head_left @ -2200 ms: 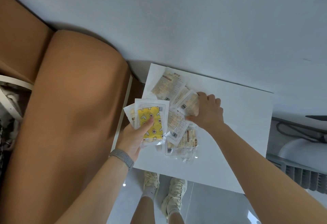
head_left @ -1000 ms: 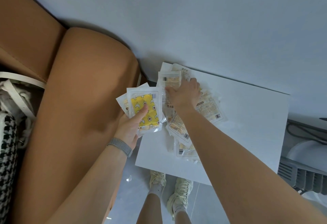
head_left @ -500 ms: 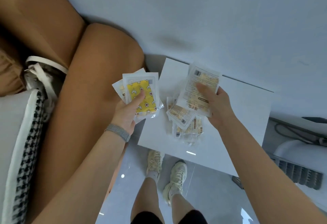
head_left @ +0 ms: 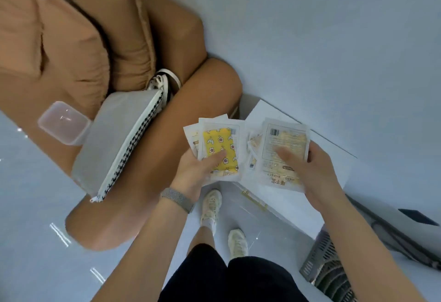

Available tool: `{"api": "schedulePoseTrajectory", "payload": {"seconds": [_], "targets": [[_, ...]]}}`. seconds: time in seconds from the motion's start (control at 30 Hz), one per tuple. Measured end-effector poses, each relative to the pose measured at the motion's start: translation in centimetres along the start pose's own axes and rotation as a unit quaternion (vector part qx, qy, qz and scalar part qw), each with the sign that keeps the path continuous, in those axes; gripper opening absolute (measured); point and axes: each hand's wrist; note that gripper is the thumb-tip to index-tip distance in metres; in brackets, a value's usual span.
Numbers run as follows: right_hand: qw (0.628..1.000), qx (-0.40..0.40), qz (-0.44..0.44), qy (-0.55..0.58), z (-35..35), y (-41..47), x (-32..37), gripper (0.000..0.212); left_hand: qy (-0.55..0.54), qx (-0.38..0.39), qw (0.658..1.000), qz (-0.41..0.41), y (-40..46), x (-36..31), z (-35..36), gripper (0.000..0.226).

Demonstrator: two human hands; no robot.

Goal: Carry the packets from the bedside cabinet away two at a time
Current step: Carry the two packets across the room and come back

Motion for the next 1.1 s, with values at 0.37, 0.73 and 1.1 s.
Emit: {"api": "schedulePoseTrajectory", "payload": {"seconds": [0.37,0.73,1.1], "targets": [[0.982,0.175,0.017,-0.076,9.0,-13.7,0.6,0.023,-0.144,-0.232,0.961,0.049,-21.4,3.2,-9.4,0.03],[0.911,0.377,0.006,-0.167,22.9,-28.6,-5.8,0.027,-0.274,-0.399,0.87,0.091,-40.0,12.3,-20.2,0.028],[0.861,0.465,0.051,-0.198,33.5,-45.0,-18.5,0.016,-0.365,-0.518,0.767,0.1,-56.3,26.4,-32.3,0.033]]}}
Point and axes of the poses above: each hand's wrist, its own y-axis towards the middle knuckle, its own z-axis out of the palm, x = y × z, and after that the axes turned 10 degrees about y, right-handed
